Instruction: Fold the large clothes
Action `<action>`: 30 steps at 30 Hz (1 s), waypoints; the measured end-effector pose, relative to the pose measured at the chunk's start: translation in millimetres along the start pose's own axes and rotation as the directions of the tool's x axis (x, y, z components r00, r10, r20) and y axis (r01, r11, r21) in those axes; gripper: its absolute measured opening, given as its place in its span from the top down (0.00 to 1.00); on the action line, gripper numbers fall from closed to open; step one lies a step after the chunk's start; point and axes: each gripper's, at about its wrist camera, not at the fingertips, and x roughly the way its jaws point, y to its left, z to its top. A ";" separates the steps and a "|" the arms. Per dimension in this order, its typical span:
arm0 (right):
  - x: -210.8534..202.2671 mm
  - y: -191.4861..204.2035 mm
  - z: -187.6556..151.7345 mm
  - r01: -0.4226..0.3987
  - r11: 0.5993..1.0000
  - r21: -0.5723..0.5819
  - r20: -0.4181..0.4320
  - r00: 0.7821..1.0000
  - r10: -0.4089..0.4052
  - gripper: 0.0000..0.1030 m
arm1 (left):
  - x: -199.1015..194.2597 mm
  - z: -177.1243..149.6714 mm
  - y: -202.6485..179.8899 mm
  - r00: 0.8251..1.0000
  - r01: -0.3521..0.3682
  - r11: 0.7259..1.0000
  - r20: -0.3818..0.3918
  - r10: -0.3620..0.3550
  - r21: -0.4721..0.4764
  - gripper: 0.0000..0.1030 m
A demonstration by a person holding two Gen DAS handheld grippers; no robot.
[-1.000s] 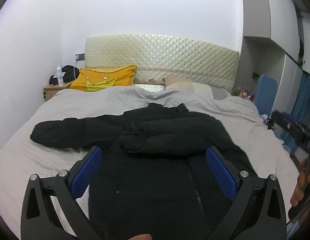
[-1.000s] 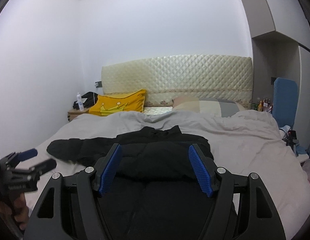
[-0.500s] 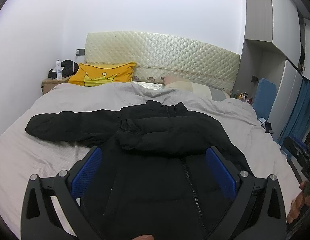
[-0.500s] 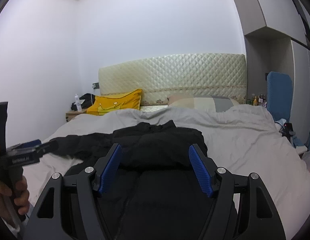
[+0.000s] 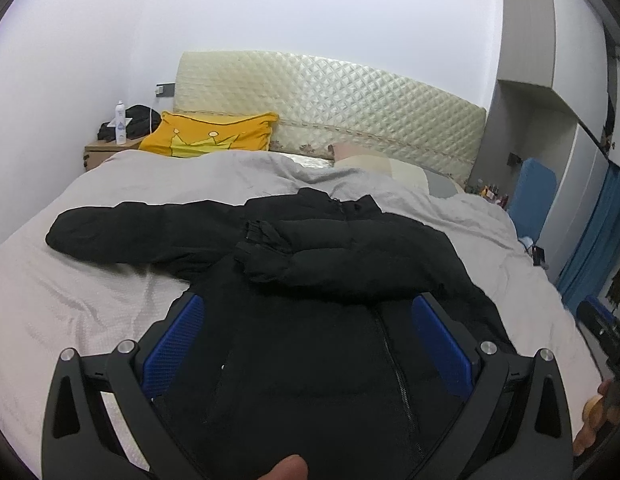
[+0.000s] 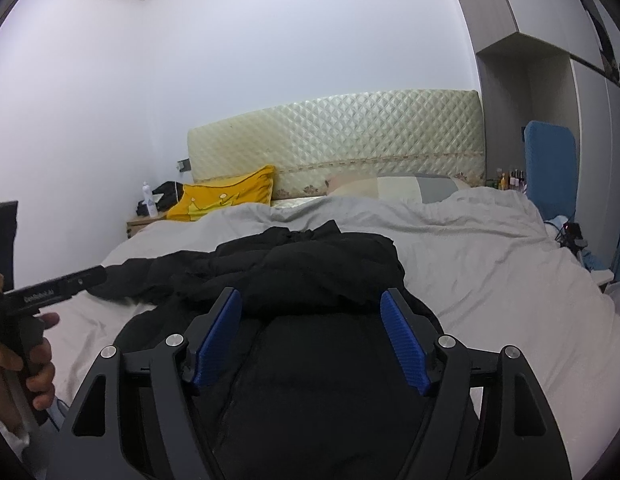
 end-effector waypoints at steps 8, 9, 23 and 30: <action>1.2 -12.3 -12.3 0.038 0.999 0.010 -0.001 0.999 -0.038 0.28 | 20.3 4.8 4.9 0.998 0.029 0.998 -0.060 -0.026 0.052 0.00; 1.5 -12.0 -13.5 0.043 0.999 0.007 0.002 0.999 -0.043 0.28 | 23.2 7.0 6.4 0.997 0.033 0.998 -0.066 -0.029 0.057 0.00; 13.9 -19.1 -30.5 0.040 0.998 0.050 -0.021 0.999 -0.039 0.25 | 85.3 76.2 143.9 0.975 -0.190 0.982 -0.121 0.187 -0.010 0.00; 29.0 -15.7 -40.7 0.056 0.997 0.044 -0.069 0.996 -0.053 0.25 | 103.3 84.3 228.0 0.953 -0.278 0.954 -0.154 0.260 -0.108 0.00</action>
